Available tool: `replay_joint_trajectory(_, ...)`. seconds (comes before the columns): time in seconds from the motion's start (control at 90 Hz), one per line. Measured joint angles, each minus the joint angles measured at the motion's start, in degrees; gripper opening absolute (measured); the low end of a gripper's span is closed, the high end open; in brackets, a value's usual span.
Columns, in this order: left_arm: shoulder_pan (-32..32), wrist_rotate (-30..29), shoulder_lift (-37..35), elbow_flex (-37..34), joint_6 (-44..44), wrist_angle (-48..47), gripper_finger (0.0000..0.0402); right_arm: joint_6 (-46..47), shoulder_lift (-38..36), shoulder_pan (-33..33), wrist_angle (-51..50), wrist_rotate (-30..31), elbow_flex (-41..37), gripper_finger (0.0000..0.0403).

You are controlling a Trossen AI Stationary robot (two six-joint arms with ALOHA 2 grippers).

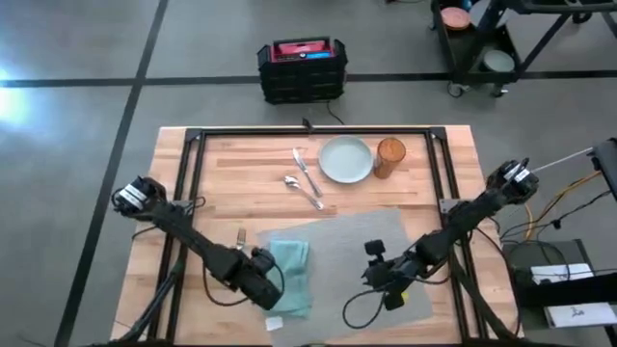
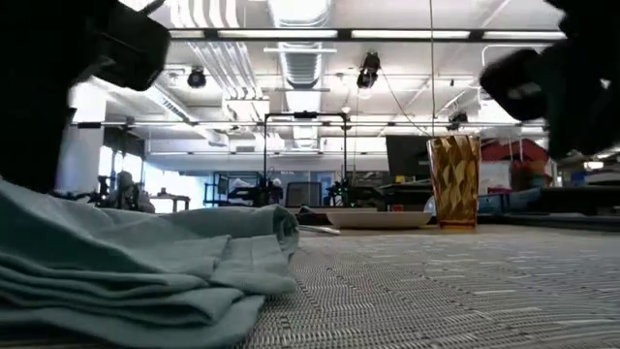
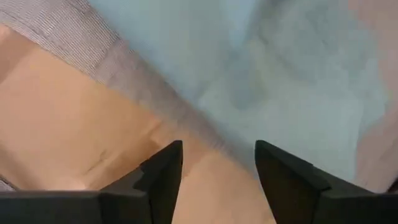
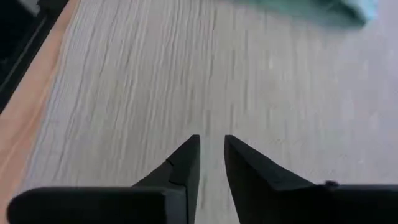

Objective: Set table place
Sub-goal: Fold the blue napkin on the gray placemat

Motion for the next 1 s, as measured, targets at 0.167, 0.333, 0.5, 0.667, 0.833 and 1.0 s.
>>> replay_joint_trajectory(0.167, -2.3, -0.1, 1.9, 0.0, 5.8, 3.8, 0.0161, 5.8, 2.1, 2.0, -0.2, -0.4, -1.5, 0.0040)
replay_joint_trajectory(0.333, -4.1, 0.0, 6.0, 0.0, 8.7, 8.8, 0.0148, 9.7, 5.2, 3.6, 3.5, 0.4, -1.3, 0.0029)
replay_joint_trajectory(0.5, -4.6, 1.0, 8.0, 0.1, 11.1, 11.6, 0.0136, 9.8, 9.7, 3.9, 8.9, 1.8, -1.3, 0.0023)
replay_joint_trajectory(0.667, -4.7, -0.3, 7.7, 0.0, 14.4, 12.7, 0.0124, 12.5, 13.3, 3.7, 12.0, 4.3, -1.2, 0.0024)
replay_joint_trajectory(0.833, -4.7, -1.7, 7.9, 0.0, 15.9, 15.4, 0.0115, 14.3, 14.5, 3.6, 14.6, 5.8, -1.1, 0.0024)
replay_joint_trajectory(1.0, -4.6, 2.6, 7.8, 0.0, 16.0, 15.0, 0.0116, 15.4, 14.4, 3.5, 13.6, 5.6, -1.1, 0.0023)
